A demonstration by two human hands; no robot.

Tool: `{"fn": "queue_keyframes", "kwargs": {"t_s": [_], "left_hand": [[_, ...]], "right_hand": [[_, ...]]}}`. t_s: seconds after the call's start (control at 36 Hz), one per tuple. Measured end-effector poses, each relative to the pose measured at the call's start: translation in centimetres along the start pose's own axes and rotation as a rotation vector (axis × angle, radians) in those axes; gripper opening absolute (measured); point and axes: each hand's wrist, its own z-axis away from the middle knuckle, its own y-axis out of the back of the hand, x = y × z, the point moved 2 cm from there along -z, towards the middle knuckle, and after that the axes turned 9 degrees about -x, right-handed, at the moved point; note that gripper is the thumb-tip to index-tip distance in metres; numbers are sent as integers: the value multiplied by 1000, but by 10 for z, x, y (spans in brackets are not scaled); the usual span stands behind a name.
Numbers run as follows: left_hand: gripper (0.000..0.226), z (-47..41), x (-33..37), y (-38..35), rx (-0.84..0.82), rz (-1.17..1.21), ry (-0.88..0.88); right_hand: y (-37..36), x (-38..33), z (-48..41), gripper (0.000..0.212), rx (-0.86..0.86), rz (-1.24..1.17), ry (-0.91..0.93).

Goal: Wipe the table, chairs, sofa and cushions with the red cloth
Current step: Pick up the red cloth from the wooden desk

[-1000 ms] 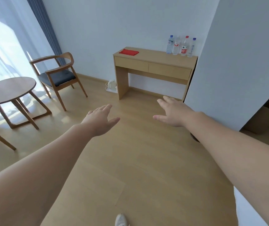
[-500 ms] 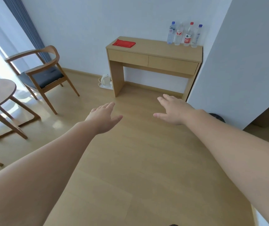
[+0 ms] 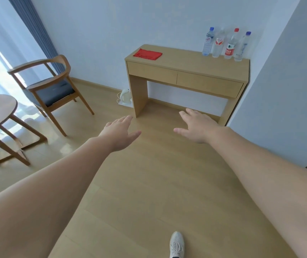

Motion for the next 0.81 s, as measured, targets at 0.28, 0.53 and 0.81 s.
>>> {"fn": "queue_keyframes", "kwargs": {"t_s": [0.28,0.53,0.81], "left_hand": [[73,-84,22,9,-32,22,59],[69,-153,14,30,27,25,48],[68,-252,-36,69,91,22,-11]], "right_hand": [[25,66,-86,77,-15,1,7],[49,92,-155,76,21,-20,34],[93,77,-256,69,125,18,124]]}}
